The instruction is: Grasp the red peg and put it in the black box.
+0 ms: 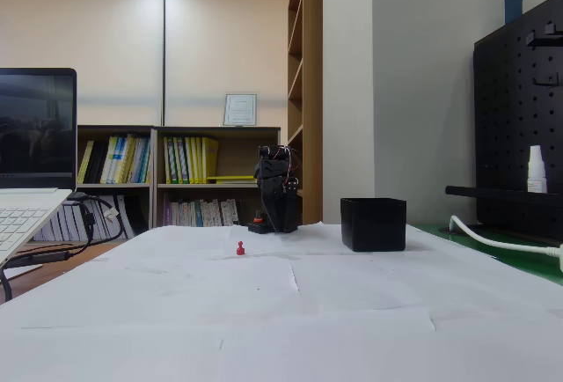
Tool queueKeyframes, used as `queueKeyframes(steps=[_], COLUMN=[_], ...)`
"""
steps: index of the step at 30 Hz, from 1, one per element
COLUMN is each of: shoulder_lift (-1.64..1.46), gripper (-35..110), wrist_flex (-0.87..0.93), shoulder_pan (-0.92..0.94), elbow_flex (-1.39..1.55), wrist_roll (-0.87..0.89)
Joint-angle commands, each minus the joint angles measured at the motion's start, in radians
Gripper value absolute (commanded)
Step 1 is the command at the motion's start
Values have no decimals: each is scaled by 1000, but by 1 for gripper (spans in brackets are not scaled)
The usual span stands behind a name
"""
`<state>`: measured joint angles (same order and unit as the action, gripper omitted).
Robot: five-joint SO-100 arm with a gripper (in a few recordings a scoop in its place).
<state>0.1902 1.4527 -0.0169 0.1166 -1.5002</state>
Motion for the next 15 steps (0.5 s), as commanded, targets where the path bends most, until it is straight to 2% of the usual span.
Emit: queueKeyframes(steps=[1,3,5,10,15], shoulder_lift=[3,3,3,3,3], gripper=[0,0,0,0,6], wrist_flex=[46,40,28,28,25], shoulder_pan=[-6,-5,8,26,198], elbow_flex=[-12,-12,-12,-12,-12], wrist_roll=[-17,9,124,121,118])
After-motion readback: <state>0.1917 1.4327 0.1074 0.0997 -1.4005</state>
